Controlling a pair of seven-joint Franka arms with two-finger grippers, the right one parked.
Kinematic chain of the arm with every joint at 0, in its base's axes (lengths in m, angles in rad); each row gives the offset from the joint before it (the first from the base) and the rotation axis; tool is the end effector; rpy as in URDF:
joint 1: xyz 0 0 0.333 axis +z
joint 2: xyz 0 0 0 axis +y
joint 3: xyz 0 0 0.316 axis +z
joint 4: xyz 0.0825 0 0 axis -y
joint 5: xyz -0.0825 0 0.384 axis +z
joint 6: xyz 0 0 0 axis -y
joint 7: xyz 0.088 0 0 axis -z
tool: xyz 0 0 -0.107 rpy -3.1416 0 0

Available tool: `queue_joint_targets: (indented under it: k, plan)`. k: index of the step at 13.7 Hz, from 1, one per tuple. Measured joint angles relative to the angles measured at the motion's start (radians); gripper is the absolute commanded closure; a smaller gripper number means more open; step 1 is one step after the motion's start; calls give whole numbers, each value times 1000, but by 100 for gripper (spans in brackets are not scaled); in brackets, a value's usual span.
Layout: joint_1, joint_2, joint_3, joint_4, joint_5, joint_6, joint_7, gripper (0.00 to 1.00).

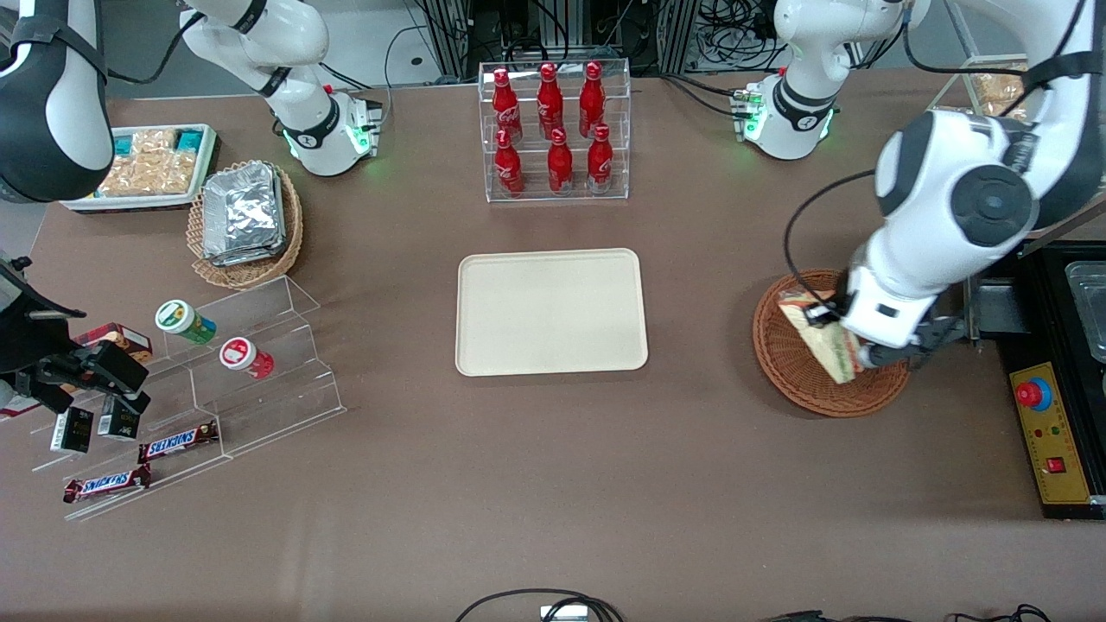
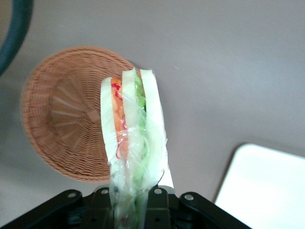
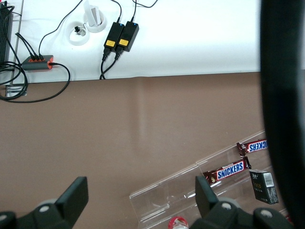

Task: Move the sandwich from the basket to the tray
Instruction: 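Lift the sandwich out of the basket with the left gripper, then carry the sandwich over the cream tray and lower it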

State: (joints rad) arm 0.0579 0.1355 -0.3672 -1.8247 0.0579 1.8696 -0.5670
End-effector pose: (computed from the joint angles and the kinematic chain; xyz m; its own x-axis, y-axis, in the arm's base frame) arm 0.5637 -0.1673 0.4560 0.9690 0.2382 -0.0656 0.2354 -0.9707 -0.0480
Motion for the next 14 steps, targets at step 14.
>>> queue_joint_targets:
  k: [14]
  plan:
    - [-321, 201, -170, -5, 186, 105, -93, 100]
